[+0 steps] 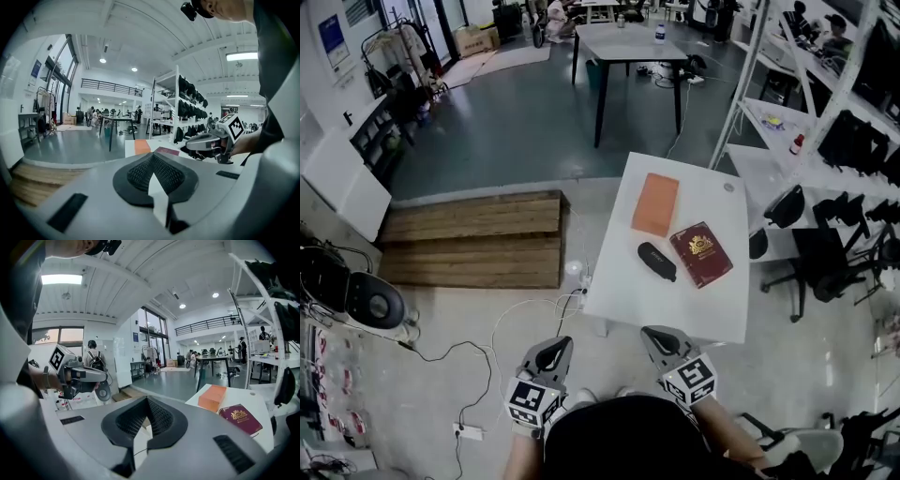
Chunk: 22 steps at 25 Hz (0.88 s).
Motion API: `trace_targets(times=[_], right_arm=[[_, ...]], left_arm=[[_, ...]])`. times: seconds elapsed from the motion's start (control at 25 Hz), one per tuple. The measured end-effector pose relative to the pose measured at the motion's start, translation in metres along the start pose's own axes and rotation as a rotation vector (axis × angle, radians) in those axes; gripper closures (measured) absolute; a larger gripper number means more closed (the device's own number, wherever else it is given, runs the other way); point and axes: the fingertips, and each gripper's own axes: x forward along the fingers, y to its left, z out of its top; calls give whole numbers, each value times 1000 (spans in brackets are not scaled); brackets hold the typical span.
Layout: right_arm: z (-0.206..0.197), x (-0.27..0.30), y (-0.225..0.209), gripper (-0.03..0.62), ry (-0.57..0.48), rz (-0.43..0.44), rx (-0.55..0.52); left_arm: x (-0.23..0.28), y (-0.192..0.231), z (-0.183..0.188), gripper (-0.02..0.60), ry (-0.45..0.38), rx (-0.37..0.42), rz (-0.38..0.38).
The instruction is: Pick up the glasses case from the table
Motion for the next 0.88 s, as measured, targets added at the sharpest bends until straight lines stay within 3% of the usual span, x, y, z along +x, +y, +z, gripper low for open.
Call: trace_targets(times=[0.44, 0.68, 0.88], right_arm=[[-21, -6, -13, 566, -4, 1, 65], [-23, 29, -10, 566, 38, -3, 62], [-5, 90, -15, 566, 52, -21, 46]], left_arm=[[18, -17, -16, 565, 78, 36, -10], [28, 24, -28, 565, 74, -5, -10], [50, 84, -24, 565, 55, -15, -49]])
